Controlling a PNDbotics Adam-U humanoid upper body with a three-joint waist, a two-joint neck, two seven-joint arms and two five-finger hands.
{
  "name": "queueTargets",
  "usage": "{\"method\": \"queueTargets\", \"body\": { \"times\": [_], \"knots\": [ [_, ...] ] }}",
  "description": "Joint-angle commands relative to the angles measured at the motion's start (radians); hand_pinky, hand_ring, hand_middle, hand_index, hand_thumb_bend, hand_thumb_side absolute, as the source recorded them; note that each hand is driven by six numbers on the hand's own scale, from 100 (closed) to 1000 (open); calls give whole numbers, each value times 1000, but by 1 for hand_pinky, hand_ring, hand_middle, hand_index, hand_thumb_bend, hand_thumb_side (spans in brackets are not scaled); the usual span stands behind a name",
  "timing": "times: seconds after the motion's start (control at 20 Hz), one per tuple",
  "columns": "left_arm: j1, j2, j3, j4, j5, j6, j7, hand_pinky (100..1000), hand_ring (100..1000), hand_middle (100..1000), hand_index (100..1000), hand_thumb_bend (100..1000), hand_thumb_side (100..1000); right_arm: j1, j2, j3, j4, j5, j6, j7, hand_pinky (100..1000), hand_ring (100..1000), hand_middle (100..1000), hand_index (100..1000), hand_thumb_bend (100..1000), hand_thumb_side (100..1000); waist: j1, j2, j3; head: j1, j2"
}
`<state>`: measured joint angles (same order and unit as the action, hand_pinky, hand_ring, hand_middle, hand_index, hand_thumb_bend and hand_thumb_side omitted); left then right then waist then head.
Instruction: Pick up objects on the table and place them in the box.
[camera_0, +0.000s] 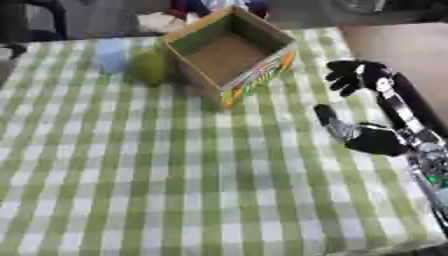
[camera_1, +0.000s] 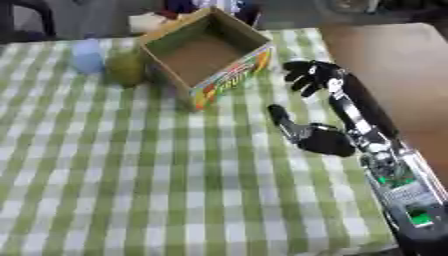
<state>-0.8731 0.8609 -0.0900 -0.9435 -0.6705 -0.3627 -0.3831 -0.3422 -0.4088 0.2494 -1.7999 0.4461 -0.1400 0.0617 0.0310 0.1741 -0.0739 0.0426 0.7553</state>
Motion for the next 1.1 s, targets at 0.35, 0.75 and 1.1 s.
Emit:
{"method": "queueTargets", "body": {
  "times": [0.35,0.75,1.1],
  "knots": [
    [-121,-82,58,192,-179,-19,44,753,778,790,913,408,335,-9,-13,-1,-8,-5,-3,6,592,662,680,855,281,499,-4,-17,-9,1,-5],
    [-139,-109,87,240,-235,-5,102,754,783,793,915,457,359,-17,-10,3,-9,-7,-6,9,592,661,679,856,278,500,-2,-3,-30,2,-16],
    [-140,-106,106,262,-237,8,143,774,823,824,933,516,391,-24,-9,5,-10,-6,-8,11,590,661,678,855,277,503,5,27,-56,8,-28]
  ]
}}
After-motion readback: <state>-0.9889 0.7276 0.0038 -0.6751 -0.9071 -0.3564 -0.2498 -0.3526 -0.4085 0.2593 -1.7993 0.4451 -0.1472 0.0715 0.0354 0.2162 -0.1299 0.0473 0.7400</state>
